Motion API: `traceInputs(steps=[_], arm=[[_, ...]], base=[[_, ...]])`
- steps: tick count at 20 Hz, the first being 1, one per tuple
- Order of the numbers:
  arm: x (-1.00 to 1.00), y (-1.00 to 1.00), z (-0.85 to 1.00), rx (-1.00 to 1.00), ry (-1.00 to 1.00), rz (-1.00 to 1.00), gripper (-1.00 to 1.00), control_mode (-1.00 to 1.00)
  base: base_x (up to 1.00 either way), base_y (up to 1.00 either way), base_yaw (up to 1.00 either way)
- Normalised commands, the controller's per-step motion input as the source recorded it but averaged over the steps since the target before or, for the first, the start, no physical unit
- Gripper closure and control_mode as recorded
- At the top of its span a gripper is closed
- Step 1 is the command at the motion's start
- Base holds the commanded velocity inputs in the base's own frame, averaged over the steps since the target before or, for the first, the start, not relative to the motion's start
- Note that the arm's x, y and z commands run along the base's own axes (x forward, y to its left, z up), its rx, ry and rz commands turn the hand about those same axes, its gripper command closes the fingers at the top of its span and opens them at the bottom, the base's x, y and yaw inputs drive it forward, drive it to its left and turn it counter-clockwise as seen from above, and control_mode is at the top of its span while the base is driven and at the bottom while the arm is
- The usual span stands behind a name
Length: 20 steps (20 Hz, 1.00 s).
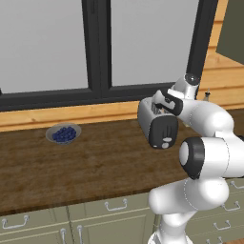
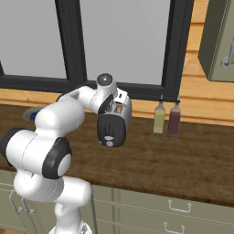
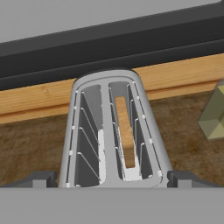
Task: Start the toaster. Once the lever pops up, take the bread to the plate on the dining counter.
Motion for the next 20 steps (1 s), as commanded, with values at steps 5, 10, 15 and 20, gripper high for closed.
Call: traceInputs(steps=[5, 10, 15, 20], arm=[[0.00, 0.00, 0.00, 0.00, 0.00, 0.00, -1.00, -1.00], [0.00, 0.00, 0.00, 0.00, 0.00, 0.00, -1.00, -1.00], [0.00, 0.00, 0.00, 0.00, 0.00, 0.00, -1.00, -1.00], [0.00, 0.00, 0.00, 0.00, 0.00, 0.00, -1.00, -1.00]], base=[[0.00, 0.00, 0.00], [0.00, 0.00, 0.00], [0.00, 0.00, 0.00], [0.00, 0.00, 0.00]])
